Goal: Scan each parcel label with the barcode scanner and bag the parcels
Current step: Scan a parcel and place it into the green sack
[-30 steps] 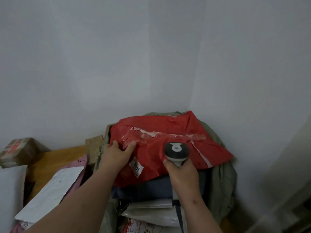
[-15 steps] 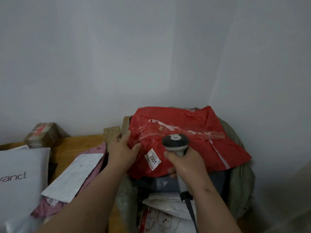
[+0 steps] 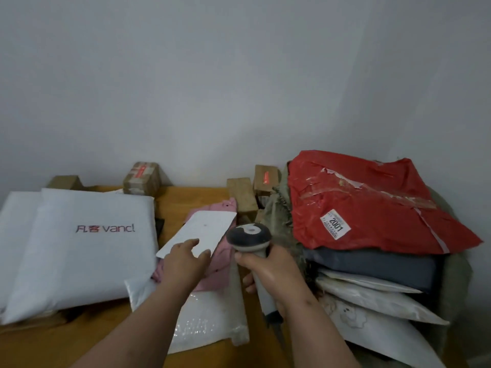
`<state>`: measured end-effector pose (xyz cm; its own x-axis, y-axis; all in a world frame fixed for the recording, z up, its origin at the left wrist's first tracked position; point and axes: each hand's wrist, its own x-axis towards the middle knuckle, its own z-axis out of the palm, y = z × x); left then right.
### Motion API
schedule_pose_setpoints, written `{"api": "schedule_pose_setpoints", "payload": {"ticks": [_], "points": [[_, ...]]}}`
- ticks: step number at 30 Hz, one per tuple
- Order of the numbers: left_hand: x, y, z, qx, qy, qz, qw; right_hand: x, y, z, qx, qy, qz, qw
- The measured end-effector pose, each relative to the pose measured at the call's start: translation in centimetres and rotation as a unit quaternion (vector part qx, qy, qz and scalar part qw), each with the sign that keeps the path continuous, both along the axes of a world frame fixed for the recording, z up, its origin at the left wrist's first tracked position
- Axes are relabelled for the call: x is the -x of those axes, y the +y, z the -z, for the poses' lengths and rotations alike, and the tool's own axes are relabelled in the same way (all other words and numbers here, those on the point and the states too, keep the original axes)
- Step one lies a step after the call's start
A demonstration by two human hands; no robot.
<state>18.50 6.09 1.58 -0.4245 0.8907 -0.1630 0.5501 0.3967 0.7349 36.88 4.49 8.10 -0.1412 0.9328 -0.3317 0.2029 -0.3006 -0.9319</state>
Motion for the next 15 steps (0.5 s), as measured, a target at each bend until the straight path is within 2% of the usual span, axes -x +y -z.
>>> {"api": "schedule_pose_setpoints", "payload": {"ticks": [6, 12, 15], "points": [[4.2, -1.8, 4.0, 0.084, -0.006, -0.001, 0.996, 4.6, -0.3, 3.9, 0.031, -0.025, 0.018, 0.999], [4.0, 1.2, 7.2, 0.067, 0.063, 0.026, 0.995, 6.1, 3.4, 7.0, 0.042, -0.058, 0.048, 0.996], [3.7, 3.1, 8.8, 0.083, 0.081, 0.049, 0.992, 6.4, 5.5, 8.2, 0.059, -0.045, 0.043, 0.996]]}}
